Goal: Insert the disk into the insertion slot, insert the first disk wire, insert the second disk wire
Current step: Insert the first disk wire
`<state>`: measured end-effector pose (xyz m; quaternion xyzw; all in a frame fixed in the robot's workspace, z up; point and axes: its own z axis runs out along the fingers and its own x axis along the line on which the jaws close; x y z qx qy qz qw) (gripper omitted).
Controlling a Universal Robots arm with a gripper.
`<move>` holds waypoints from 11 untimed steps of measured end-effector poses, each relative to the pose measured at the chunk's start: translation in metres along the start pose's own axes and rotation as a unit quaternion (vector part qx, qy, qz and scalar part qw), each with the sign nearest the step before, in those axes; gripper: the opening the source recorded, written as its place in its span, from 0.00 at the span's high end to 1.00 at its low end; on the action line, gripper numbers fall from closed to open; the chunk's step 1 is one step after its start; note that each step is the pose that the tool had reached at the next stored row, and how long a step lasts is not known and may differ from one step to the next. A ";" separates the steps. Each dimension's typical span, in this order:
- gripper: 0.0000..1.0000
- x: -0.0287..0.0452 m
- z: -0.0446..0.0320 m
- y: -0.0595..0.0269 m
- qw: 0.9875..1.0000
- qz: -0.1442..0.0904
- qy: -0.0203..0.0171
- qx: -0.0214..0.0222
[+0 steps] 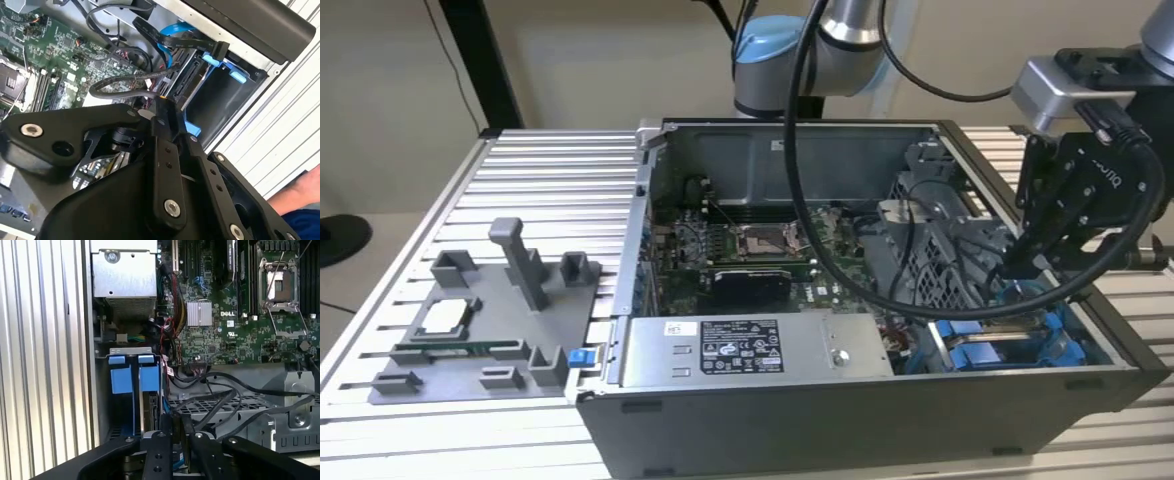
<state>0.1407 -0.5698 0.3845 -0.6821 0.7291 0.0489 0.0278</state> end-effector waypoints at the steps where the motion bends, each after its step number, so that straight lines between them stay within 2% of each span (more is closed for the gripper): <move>1: 1.00 0.0004 0.0010 -0.0001 1.000 0.001 0.000 0.000; 8: 1.00 0.0069 0.0119 -0.0021 1.000 0.003 0.000 0.003; 11: 1.00 0.0078 0.0165 -0.0039 1.000 0.003 0.002 0.003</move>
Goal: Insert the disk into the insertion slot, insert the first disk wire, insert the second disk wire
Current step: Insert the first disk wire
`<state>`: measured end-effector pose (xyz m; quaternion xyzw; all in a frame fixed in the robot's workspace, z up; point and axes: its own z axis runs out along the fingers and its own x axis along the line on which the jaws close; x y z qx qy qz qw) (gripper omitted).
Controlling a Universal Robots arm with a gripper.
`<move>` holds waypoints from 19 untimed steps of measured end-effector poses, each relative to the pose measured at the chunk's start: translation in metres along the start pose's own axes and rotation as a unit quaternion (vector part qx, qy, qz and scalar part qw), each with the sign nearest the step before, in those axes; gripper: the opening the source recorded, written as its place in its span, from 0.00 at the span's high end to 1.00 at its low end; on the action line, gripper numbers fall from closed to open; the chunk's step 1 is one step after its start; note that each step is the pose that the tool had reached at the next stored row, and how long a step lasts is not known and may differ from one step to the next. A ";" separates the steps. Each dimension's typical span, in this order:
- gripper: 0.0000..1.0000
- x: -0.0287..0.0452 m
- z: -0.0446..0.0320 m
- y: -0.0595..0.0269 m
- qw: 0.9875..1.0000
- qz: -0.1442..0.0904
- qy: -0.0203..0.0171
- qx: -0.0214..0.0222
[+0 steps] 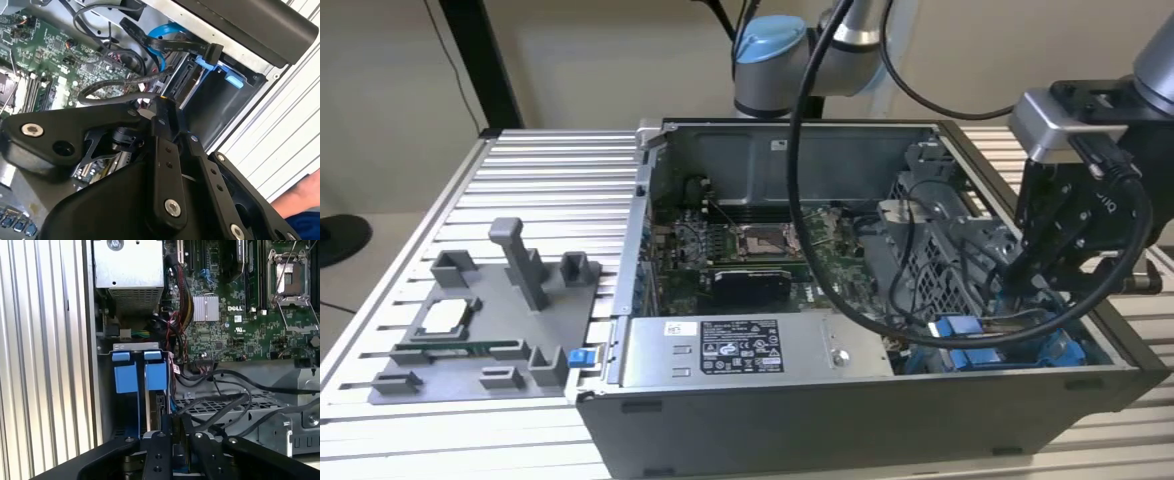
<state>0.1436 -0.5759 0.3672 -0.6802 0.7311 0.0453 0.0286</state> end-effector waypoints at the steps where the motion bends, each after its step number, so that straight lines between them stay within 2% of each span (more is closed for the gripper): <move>1: 1.00 0.0001 0.0014 -0.0006 1.000 0.000 0.001 0.000; 9: 1.00 0.0004 0.0112 -0.0111 1.000 0.000 0.013 0.003; 12: 1.00 0.0004 0.0130 -0.0115 1.000 -0.003 0.013 0.009; 14: 1.00 0.0002 0.0134 -0.0116 1.000 -0.005 0.013 0.009; 16: 1.00 0.0004 0.0152 -0.0116 1.000 -0.006 0.013 0.011; 19: 1.00 0.0007 0.0183 -0.0117 1.000 -0.006 0.014 0.017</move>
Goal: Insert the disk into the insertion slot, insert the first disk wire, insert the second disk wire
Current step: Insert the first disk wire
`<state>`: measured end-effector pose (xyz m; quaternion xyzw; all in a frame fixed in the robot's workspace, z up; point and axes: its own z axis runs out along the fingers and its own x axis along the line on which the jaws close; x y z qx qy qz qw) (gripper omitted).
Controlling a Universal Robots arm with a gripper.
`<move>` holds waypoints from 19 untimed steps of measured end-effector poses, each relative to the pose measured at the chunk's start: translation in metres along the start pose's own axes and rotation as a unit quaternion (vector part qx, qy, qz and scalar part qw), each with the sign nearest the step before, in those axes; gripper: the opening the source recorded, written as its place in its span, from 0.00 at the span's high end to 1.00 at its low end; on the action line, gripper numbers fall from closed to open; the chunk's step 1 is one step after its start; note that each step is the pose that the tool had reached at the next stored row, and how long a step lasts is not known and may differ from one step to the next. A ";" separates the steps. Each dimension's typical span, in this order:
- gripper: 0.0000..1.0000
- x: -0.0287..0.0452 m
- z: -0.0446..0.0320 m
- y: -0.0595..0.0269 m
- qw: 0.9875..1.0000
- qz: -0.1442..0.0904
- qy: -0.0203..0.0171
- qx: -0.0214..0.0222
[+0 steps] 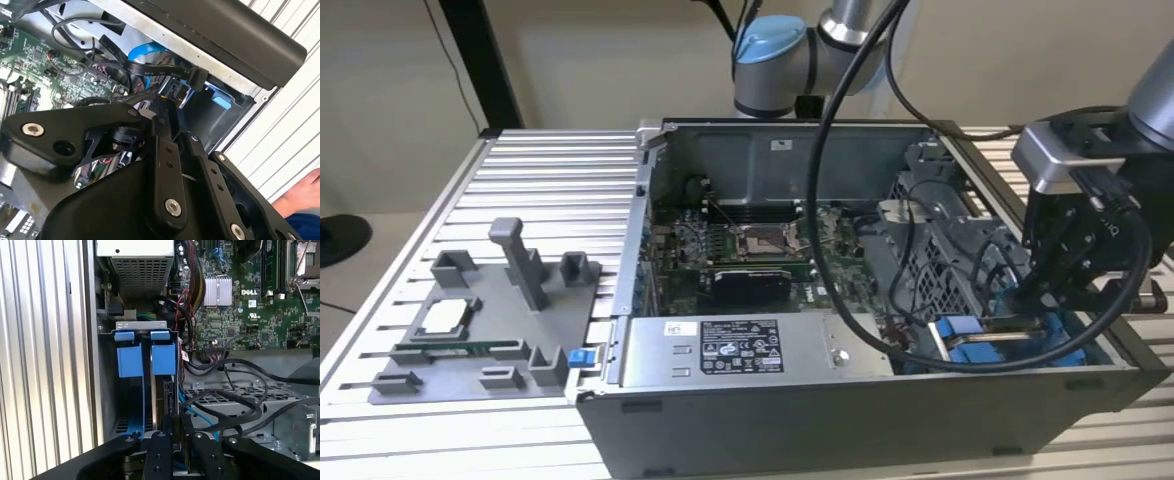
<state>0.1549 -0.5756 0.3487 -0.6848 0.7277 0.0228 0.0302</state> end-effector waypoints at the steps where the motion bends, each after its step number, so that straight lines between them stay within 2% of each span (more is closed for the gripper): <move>1: 1.00 0.0001 0.0011 0.0000 1.000 0.000 0.000 0.002; 5: 1.00 0.0001 0.0044 0.0002 1.000 0.001 0.001 0.005; 10: 1.00 0.0002 0.0052 0.0009 1.000 0.008 0.002 0.005; 19: 1.00 0.0005 0.0076 0.0015 1.000 0.014 0.005 0.006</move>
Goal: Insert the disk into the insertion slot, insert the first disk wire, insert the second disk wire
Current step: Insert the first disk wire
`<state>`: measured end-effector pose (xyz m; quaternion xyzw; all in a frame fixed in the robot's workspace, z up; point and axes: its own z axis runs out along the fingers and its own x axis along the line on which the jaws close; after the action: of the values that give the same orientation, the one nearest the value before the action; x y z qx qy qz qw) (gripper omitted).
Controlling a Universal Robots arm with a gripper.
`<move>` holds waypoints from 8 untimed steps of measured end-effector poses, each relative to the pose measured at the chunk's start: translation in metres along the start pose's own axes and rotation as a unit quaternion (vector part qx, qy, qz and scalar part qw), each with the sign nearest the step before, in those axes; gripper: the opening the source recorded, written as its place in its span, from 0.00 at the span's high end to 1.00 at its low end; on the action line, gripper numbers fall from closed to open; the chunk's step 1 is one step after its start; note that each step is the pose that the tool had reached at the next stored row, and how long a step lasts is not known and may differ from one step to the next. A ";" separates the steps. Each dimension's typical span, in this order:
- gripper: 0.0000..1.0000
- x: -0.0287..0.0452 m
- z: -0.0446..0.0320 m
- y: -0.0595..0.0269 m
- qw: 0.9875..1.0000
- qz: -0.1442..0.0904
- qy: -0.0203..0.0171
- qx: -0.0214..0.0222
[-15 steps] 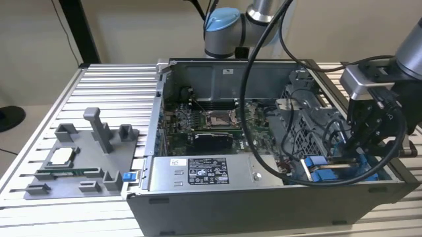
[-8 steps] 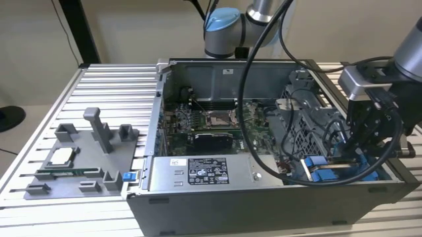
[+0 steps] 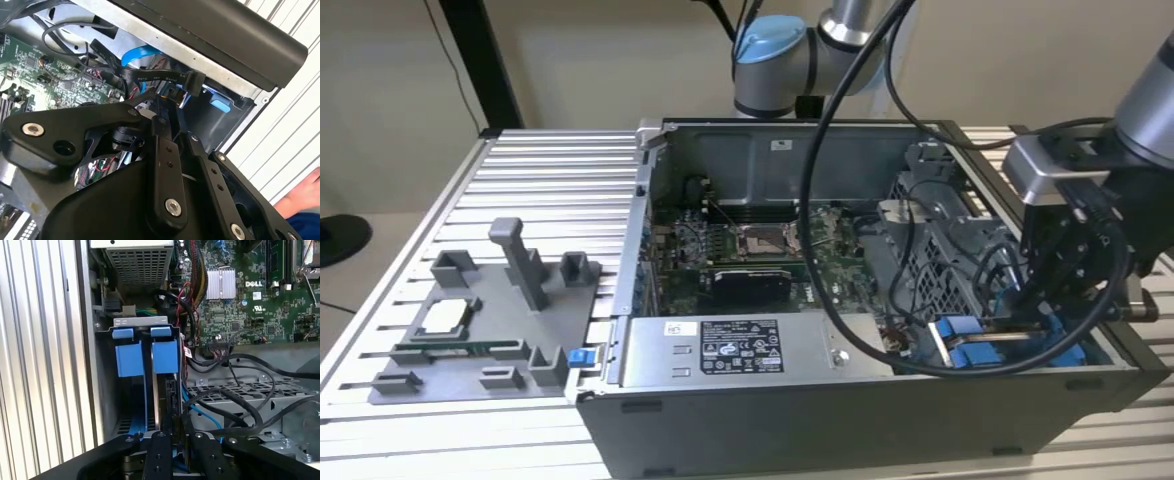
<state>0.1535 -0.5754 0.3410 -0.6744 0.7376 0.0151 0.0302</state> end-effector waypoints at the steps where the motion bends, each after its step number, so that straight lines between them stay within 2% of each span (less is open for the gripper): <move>1: 1.00 0.0000 0.0003 0.0004 1.000 0.001 0.000 0.000; 8: 1.00 -0.0013 0.0031 0.0012 1.000 0.002 0.001 0.000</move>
<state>0.1524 -0.5738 0.3380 -0.6727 0.7392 0.0145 0.0299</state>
